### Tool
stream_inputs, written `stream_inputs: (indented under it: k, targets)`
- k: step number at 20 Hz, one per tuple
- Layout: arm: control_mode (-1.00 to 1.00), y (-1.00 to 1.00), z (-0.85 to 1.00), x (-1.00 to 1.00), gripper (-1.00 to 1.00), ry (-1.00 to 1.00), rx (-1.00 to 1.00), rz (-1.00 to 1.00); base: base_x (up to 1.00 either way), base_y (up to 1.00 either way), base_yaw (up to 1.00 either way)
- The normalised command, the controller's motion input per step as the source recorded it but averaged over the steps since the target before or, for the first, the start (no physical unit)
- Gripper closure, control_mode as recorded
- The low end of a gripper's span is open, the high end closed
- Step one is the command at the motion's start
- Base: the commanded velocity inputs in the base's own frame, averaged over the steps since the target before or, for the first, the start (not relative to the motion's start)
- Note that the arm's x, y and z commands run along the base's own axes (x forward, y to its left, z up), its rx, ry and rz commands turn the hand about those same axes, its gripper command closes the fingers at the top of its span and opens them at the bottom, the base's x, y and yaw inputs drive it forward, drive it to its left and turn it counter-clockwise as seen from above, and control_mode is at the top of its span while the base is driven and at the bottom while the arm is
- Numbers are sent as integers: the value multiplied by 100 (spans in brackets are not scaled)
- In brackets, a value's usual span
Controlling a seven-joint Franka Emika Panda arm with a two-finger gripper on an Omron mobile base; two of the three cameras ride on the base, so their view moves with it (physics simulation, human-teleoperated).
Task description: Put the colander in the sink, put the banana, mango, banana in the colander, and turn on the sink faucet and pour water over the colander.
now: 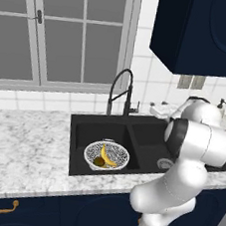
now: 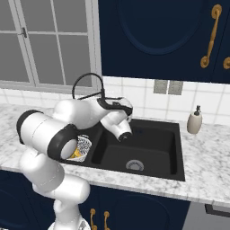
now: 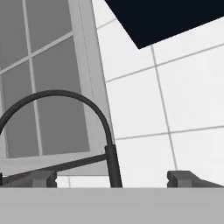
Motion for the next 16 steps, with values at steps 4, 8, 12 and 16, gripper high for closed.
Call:
stream_inputs:
  k: [4,8,12,16]
  targets:
    - [-100,-11,-45,3,-100,0,15,13,0,0,0]
    - [-100,0,-37,15,-100,0,1,14,0,0,0]
    - [-100,3,-8,22,-100,6,-5,0,0,0,0]
    - [-100,16,-17,35,-100,7,-12,-5,0,0,0]
